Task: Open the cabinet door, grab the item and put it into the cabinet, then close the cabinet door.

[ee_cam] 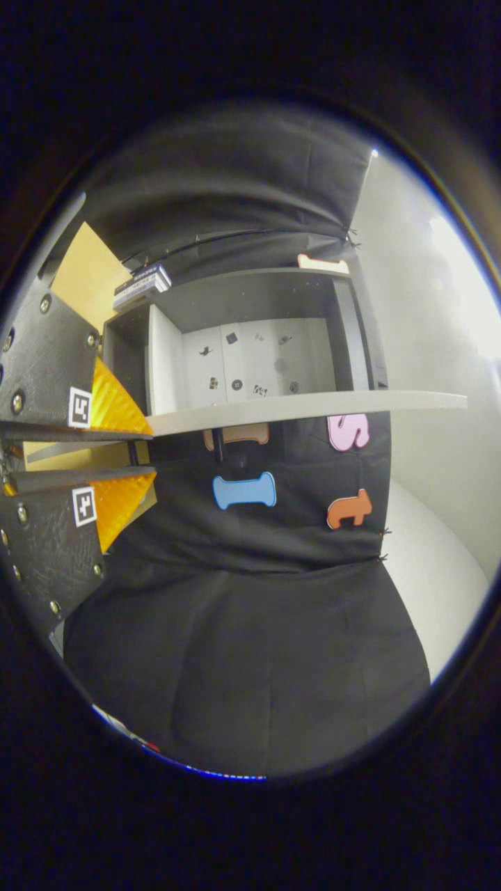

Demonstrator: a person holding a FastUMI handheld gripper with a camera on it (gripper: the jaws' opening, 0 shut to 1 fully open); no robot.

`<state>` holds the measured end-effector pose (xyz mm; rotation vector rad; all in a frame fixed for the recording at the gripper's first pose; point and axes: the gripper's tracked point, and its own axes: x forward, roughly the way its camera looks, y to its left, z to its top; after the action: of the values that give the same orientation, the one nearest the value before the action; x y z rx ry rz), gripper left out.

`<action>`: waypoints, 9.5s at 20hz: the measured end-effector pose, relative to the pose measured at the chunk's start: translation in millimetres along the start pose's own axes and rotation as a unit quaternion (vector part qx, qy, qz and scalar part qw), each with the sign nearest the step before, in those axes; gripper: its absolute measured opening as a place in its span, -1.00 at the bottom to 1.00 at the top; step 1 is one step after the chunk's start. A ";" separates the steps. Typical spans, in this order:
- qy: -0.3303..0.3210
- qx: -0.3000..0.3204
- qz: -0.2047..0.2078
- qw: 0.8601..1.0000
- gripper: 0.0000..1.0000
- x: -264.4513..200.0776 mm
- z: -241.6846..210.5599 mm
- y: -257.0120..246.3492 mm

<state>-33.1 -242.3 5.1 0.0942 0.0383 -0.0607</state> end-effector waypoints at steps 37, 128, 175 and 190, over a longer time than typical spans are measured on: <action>0.321 -0.006 0.096 0.942 0.82 148.4 -454.8 259.5; 0.034 -0.059 -0.092 0.993 1.00 -14.3 -62.5 60.1; 0.024 -0.039 0.225 0.973 1.00 132.8 -82.4 259.4; -0.010 -0.054 0.143 0.988 1.00 258.7 -79.5 363.4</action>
<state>244.8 111.2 -50.9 -0.0095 0.0071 0.2270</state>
